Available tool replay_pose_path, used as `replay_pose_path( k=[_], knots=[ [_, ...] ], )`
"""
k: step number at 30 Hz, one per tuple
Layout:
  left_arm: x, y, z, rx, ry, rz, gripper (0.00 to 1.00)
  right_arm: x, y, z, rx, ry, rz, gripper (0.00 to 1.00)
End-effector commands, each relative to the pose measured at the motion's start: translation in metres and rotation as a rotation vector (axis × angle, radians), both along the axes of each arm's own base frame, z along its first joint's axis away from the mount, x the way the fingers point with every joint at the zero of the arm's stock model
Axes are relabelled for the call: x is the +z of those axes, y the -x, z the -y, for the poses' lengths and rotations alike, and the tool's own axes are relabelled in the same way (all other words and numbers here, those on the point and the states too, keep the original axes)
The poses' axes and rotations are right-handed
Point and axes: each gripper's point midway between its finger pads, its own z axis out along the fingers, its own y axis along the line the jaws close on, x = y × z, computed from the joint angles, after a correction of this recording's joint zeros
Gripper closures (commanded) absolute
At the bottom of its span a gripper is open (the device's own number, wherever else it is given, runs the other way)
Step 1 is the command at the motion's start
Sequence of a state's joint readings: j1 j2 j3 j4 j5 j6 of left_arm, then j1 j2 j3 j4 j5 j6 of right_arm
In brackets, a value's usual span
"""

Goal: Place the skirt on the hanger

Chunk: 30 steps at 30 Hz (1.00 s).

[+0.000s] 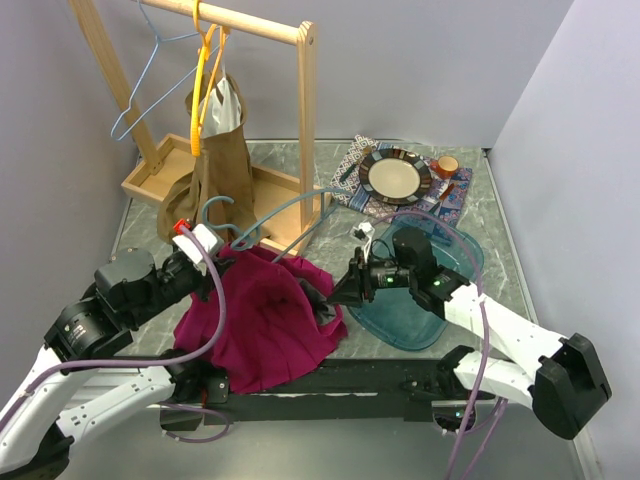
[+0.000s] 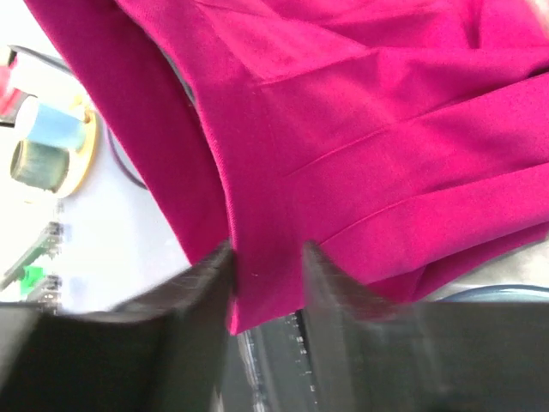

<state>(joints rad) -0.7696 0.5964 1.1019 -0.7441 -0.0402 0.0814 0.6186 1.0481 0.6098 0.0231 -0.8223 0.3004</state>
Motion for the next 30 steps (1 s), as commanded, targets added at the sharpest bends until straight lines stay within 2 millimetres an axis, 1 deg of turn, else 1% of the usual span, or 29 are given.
replay_pose_path(
  k=[1, 2, 4, 5, 7, 8, 9, 10, 11, 12, 13, 14, 16, 17, 18, 19, 22, 23, 24, 25, 26, 27, 28, 30],
  knots=[
    [0.055, 0.0, -0.003, 0.02, 0.143, 0.123, 0.99, 0.008, -0.001, -0.008, 0.024, -0.002, 0.018, 0.74],
    [0.053, 0.0, -0.003, 0.023, 0.139, 0.12, 0.99, 0.012, -0.003, -0.008, 0.025, -0.005, 0.027, 1.0],
    [0.05, 0.002, -0.005, 0.018, 0.122, 0.121, 0.99, 0.016, -0.007, -0.006, 0.006, 0.005, 0.051, 1.0],
    [0.047, 0.003, -0.005, 0.007, 0.111, 0.118, 0.99, 0.027, -0.011, -0.006, -0.002, -0.008, 0.074, 1.0],
    [0.044, 0.007, -0.007, -0.012, 0.087, 0.133, 0.99, 0.035, -0.024, 0.003, -0.043, -0.003, 0.077, 1.0],
    [0.039, 0.01, -0.007, -0.027, 0.072, 0.13, 0.99, 0.053, -0.033, 0.005, -0.06, -0.021, 0.105, 1.0],
    [0.036, 0.011, -0.007, -0.04, 0.061, 0.136, 0.99, 0.057, -0.046, 0.016, -0.101, -0.015, 0.095, 1.0],
    [0.034, 0.013, -0.008, -0.049, 0.045, 0.153, 0.99, 0.062, -0.053, 0.019, -0.107, -0.018, 0.087, 1.0],
    [0.031, 0.013, -0.009, -0.051, 0.033, 0.156, 0.99, 0.082, -0.06, 0.022, -0.102, -0.046, 0.106, 1.0],
    [0.029, 0.015, -0.008, -0.066, 0.028, 0.16, 0.99, 0.084, -0.064, 0.026, -0.11, -0.04, 0.091, 1.0],
    [0.025, 0.016, -0.009, -0.073, 0.012, 0.167, 0.99, 0.086, -0.077, 0.034, -0.14, -0.034, 0.081, 1.0],
    [0.022, 0.016, -0.009, -0.076, 0.003, 0.165, 0.99, 0.103, -0.08, 0.036, -0.12, -0.057, 0.106, 1.0],
    [0.015, 0.016, -0.009, -0.085, -0.025, 0.166, 0.99, 0.106, -0.089, 0.043, -0.124, -0.048, 0.099, 1.0],
    [0.013, 0.016, -0.009, -0.089, -0.036, 0.168, 0.99, 0.119, -0.091, 0.044, -0.11, -0.053, 0.137, 1.0],
    [0.012, 0.016, -0.009, -0.092, -0.041, 0.171, 0.99, 0.119, -0.092, 0.046, -0.093, -0.049, 0.137, 1.0],
    [0.011, 0.015, -0.011, -0.087, -0.05, 0.174, 0.99, 0.131, -0.093, 0.047, -0.082, -0.058, 0.168, 1.0],
    [0.003, 0.013, -0.013, -0.086, -0.097, 0.167, 0.99, 0.139, -0.094, 0.052, -0.056, -0.053, 0.201, 1.0],
    [0.001, 0.013, -0.012, -0.091, -0.109, 0.162, 0.99, 0.149, -0.096, 0.055, -0.058, -0.059, 0.224, 1.0],
    [-0.002, 0.012, -0.013, -0.093, -0.124, 0.159, 0.99, 0.15, -0.096, 0.057, -0.058, -0.056, 0.218, 1.0],
    [-0.006, 0.012, -0.012, -0.097, -0.144, 0.15, 0.99, 0.152, -0.1, 0.059, -0.065, -0.044, 0.25, 1.0],
    [-0.008, 0.011, -0.012, -0.096, -0.153, 0.146, 0.99, 0.158, -0.101, 0.06, -0.068, -0.043, 0.271, 1.0],
    [-0.01, 0.007, -0.016, -0.07, -0.17, 0.143, 0.99, 0.158, -0.102, 0.063, -0.073, -0.029, 0.284, 1.0],
    [-0.013, 0.005, -0.016, -0.069, -0.188, 0.138, 0.99, 0.162, -0.104, 0.065, -0.081, -0.021, 0.306, 1.0],
    [-0.016, 0.002, -0.018, -0.054, -0.21, 0.136, 0.99, 0.161, -0.104, 0.067, -0.075, 0.002, 0.319, 1.0]
  ],
)
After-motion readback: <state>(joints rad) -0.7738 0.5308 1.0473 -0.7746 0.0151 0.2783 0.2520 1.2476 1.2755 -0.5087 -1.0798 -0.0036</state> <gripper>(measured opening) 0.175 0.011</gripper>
